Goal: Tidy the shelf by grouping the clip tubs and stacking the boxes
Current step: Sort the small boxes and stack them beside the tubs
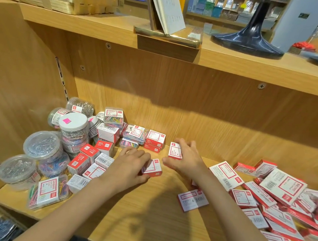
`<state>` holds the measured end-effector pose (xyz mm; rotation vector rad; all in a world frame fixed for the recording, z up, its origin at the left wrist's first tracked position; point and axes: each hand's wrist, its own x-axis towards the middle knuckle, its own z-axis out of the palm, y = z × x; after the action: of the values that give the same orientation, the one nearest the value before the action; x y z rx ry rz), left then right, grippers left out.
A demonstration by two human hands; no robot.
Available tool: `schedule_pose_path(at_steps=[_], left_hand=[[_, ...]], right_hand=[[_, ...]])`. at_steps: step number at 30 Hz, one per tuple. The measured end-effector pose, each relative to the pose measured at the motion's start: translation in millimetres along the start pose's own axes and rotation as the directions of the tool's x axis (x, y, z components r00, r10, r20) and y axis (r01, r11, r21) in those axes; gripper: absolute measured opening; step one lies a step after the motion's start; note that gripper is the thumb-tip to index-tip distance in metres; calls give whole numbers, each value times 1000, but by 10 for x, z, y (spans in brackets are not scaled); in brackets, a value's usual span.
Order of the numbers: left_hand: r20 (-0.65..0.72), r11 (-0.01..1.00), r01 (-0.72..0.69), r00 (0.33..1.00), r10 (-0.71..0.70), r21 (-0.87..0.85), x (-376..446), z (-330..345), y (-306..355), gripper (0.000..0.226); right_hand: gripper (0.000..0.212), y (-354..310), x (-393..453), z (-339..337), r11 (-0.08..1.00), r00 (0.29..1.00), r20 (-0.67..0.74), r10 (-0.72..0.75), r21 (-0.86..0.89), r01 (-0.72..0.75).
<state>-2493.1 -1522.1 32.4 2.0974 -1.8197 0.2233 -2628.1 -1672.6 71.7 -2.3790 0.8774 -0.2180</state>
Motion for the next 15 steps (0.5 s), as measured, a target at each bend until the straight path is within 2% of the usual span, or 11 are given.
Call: schedule_pose_path(at_steps=[3,6,7,10,15], left_hand=[[0,995,103,995,-103,5,-31,-15,-4,28],[-8,989,147,989,-147,-3,-42,-23,39,27],[-4,986,167,986,-167,-5,-38,-21,55,27],[-1,982,191,982,-191,-6,-32,-22,74,28],[2,980,200,980,-200,-12,-36,-25,67,29]], right_hand=[[73,53,-17,-140,998,995,84,-58,29,56],[79,101,11,-223,990,967,225,-121,-39,133],[77,104,12,-205,989,966,228,-124,-51,139],[65,80,23,-103,991,990,95,-99,-84,108],[62,48,25,114,993,984,-164,73,-76,-86]])
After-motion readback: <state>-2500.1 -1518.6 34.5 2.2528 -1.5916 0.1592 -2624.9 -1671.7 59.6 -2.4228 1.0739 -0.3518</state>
